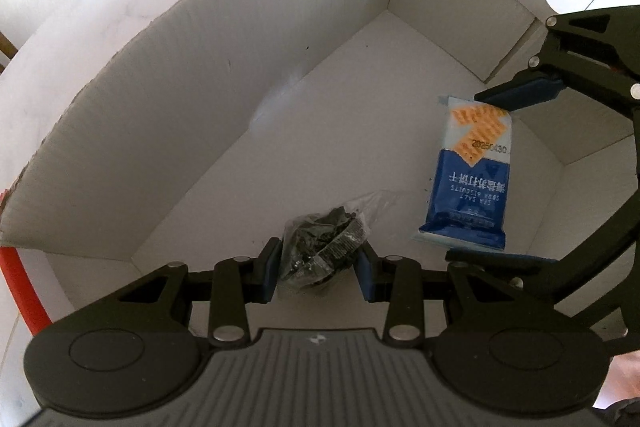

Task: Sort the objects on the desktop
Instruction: 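Carry the food bag and biscuit packet with both tools into the red shoebox, then open both tools to drop the food bag and biscuit packet in the box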

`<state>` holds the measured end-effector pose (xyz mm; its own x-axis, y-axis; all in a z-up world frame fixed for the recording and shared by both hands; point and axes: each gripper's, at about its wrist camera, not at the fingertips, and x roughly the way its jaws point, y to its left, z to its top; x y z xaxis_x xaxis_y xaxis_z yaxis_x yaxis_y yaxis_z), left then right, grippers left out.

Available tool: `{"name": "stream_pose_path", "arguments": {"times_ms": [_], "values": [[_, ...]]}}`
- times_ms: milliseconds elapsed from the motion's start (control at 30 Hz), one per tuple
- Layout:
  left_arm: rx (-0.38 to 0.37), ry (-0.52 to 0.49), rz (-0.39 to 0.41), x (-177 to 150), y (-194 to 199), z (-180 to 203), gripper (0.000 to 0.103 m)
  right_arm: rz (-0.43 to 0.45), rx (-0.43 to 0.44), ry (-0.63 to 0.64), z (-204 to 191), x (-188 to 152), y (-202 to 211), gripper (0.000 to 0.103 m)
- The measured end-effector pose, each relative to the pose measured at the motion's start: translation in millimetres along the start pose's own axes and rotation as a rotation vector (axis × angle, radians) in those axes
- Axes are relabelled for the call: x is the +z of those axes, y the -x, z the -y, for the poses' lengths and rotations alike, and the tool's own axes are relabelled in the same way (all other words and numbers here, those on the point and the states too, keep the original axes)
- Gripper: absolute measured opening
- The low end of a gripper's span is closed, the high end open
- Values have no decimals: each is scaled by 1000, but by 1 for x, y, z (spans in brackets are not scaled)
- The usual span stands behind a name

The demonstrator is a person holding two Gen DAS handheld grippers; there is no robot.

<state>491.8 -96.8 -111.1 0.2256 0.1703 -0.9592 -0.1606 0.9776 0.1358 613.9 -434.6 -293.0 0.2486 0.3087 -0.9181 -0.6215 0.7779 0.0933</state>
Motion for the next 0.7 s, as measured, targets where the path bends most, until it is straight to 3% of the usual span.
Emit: {"name": "stream_pose_path", "arguments": {"times_ms": [133,200,300,700], "values": [[1,0,-2,-1,1,1,41,-3,-4,4,0,0,1,86],[-2,-1,-1,-3,3,1,59,-7,-2,9,0,0,0,87],[19,-9,29,-3,9,2,76,-10,-5,26,-7,-4,0,89],[18,-6,75,-10,33,-4,77,34,11,9,-2,-6,10,90]]}}
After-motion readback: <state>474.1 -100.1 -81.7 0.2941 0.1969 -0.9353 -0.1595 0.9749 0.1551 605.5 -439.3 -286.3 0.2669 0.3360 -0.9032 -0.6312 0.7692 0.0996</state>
